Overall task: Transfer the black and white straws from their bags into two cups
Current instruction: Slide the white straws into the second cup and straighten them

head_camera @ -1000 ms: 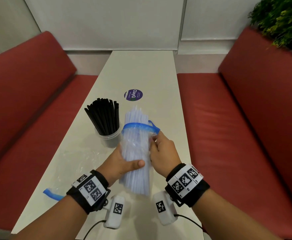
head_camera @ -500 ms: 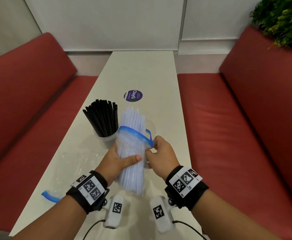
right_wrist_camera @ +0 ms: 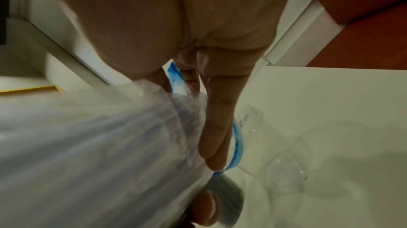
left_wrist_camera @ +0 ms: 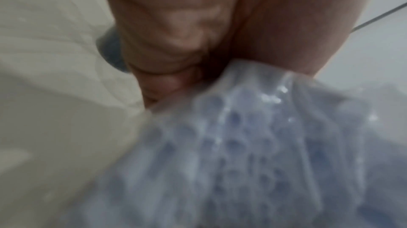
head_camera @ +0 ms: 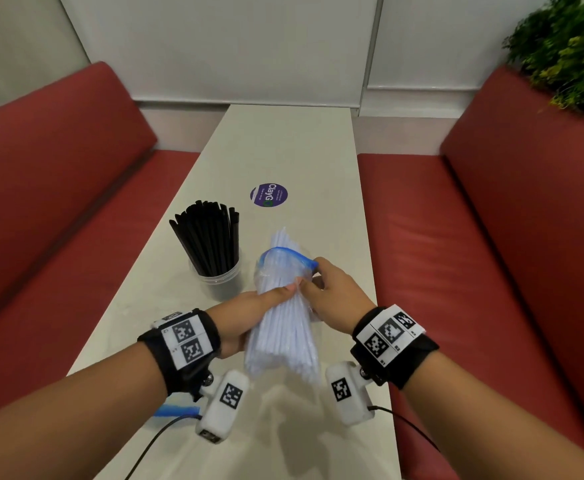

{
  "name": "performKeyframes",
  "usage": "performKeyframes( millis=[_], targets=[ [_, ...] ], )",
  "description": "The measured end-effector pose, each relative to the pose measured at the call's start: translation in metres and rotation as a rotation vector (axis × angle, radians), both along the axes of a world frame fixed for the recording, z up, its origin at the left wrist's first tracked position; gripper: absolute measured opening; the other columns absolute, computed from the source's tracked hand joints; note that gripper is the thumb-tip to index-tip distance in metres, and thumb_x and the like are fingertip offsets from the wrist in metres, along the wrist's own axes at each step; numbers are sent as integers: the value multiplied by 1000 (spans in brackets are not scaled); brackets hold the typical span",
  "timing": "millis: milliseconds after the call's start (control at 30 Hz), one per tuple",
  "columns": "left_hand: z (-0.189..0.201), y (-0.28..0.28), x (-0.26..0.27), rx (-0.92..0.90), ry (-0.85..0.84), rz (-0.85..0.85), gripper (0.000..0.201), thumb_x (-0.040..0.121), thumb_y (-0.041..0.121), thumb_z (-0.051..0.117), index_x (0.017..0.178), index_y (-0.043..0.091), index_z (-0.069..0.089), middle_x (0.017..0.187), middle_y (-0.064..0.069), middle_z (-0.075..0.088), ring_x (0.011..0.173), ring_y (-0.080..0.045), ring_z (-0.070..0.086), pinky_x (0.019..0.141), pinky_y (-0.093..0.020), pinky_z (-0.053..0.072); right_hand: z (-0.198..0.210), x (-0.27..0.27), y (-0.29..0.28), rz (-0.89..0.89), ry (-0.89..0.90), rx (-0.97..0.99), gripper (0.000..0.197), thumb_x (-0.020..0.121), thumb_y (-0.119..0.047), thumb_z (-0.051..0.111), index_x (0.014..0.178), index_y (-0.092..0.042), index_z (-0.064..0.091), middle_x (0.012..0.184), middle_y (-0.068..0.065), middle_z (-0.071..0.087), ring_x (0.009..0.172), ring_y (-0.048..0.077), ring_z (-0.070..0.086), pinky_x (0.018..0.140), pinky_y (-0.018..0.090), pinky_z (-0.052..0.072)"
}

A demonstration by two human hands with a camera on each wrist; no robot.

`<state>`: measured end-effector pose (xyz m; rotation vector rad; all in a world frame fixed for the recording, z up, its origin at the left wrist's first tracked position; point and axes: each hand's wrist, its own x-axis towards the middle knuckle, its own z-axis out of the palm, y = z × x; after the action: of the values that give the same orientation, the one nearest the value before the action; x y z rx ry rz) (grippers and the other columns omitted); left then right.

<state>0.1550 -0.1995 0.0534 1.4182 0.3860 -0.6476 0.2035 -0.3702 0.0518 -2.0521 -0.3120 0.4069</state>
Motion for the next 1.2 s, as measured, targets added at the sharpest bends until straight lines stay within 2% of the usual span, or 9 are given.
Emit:
performKeyframes(
  millis=[133,300,533,667,800,900,967,1033,1200],
  targets=[
    [6,-4,7,-86,101,24,65,87,65,58,128,16,68,119,-10,78,111,-26,73,102,-43,55,0,13,3,-11,89,-6,29,88,-40,51,108,-19,56,77,0,66,74,27,70,82,52,59],
    [6,1,21,-212,256,88,77,90,79,37,133,21,65,125,-16,74,110,-37,71,87,-57,57,2,25,8,-19,128,-17,33,83,-39,54,108,-17,57,84,5,66,75,27,67,82,49,58],
    [18,6,34,-148,312,24,54,101,50,40,134,14,62,112,-17,77,88,-36,76,79,-53,57,-1,42,10,-83,277,20,8,87,-26,55,91,-20,54,94,6,68,77,26,65,68,35,53],
    [25,7,41,-134,304,-7,40,103,37,40,115,11,68,92,-16,80,83,-36,73,75,-51,55,0,51,12,-100,386,20,27,84,-26,57,108,-13,59,111,15,69,94,31,70,87,49,57],
    [29,8,49,-139,305,-19,36,100,32,46,106,7,71,82,-16,78,73,-32,71,71,-45,54,5,65,16,-109,509,22,23,83,-21,61,102,-11,58,99,14,65,83,31,62,79,45,53],
    [32,11,56,-148,290,-31,38,99,36,47,109,7,70,90,-16,75,77,-31,70,69,-40,55,9,75,17,-94,576,54,15,91,-29,60,97,-15,61,101,11,66,90,30,65,91,46,54],
    [34,14,59,-163,290,-10,42,100,40,45,104,6,70,93,-17,74,84,-32,67,67,-37,56,11,81,17,-102,643,26,37,76,-45,68,96,-14,65,109,17,71,97,36,69,94,49,55],
    [37,17,60,-231,307,15,44,101,40,44,107,4,69,97,-19,74,89,-35,66,57,-34,59,11,87,14,-129,713,32,53,66,-57,64,97,-14,66,106,22,73,89,42,70,87,52,54],
    [38,26,65,-296,292,28,45,100,40,47,125,7,65,116,-16,67,84,-39,71,43,-31,58,13,91,6,-148,631,22,49,80,-49,47,101,-12,70,91,16,76,71,37,70,76,46,46]
  ],
)
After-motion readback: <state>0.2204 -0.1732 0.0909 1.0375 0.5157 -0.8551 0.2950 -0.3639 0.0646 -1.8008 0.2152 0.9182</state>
